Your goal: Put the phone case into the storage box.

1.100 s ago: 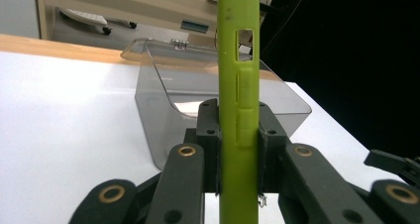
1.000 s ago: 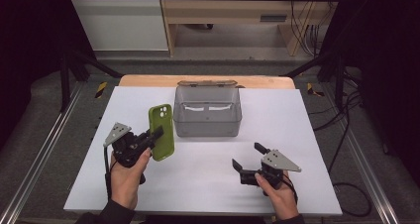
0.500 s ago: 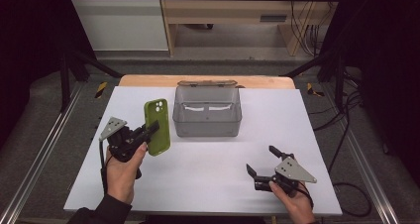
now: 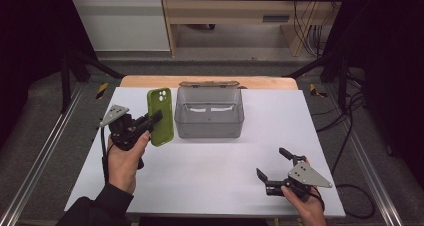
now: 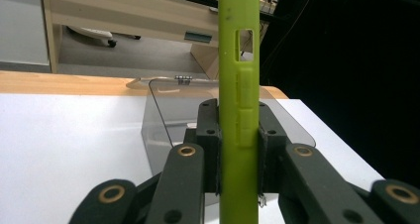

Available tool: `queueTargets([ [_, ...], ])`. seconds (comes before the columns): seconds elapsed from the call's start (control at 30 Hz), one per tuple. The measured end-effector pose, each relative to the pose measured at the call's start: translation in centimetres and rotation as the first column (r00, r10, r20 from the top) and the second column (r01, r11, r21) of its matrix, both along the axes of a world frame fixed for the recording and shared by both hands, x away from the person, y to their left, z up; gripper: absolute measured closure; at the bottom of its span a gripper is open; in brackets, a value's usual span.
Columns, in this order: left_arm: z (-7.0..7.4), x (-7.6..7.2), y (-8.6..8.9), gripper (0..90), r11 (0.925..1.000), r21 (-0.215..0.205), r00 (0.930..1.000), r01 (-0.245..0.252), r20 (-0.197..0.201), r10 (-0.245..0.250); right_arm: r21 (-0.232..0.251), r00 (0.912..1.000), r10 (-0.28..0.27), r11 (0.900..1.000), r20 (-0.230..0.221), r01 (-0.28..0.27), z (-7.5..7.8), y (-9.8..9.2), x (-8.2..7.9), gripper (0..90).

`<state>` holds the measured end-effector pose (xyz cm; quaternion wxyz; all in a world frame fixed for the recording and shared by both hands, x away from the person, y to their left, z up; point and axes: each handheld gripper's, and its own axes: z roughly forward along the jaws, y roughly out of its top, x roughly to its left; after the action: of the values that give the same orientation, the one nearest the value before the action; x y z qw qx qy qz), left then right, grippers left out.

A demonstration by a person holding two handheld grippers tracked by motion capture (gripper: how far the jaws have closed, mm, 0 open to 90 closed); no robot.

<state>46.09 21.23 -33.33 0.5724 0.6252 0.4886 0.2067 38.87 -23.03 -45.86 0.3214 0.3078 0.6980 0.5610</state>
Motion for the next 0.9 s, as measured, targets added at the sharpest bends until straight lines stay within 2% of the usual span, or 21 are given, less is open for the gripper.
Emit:
queueTargets([
  [0.13, 0.3, 0.9, -0.2, 77.2, 0.9998, -0.017, 0.9997, 0.003, -0.022, -0.004, 0.003, 0.9999, 0.011, 1.000, -0.008, -0.010, -0.2, -0.1, 0.0, 1.7],
  [0.33, 1.0, 2.3, -0.9, 77.2, 0.9999, 0.012, 0.9995, -0.001, -0.030, 0.002, 0.000, 0.9999, 0.013, 1.000, -0.009, -0.013, -0.2, 0.1, 0.1, 1.9],
  [0.47, 1.5, 3.2, -1.3, 77.2, 0.9992, 0.039, 0.9992, -0.010, -0.038, 0.012, 0.018, 0.9999, 0.005, 1.000, -0.012, -0.005, -0.4, 0.1, 0.2, 1.9],
  [0.6, 2.1, 4.0, -1.6, 77.2, 0.9968, 0.074, 0.9994, -0.031, -0.015, 0.032, 0.022, 0.9999, 0.016, 1.000, -0.003, -0.016, -0.2, 0.1, 0.0, 2.1],
  [0.77, 2.6, 5.2, -1.4, 77.2, 0.9968, 0.064, 0.9988, -0.049, -0.006, 0.050, 0.066, 0.9996, 0.027, 0.997, 0.004, -0.027, -0.1, -0.3, 0.0, 2.1],
  [0.9, 2.7, 6.3, -1.4, 77.2, 0.9974, 0.035, 0.9980, -0.062, -0.012, 0.063, 0.096, 0.9996, 0.027, 0.995, 0.009, -0.028, -0.1, -0.5, -0.2, 2.1],
])
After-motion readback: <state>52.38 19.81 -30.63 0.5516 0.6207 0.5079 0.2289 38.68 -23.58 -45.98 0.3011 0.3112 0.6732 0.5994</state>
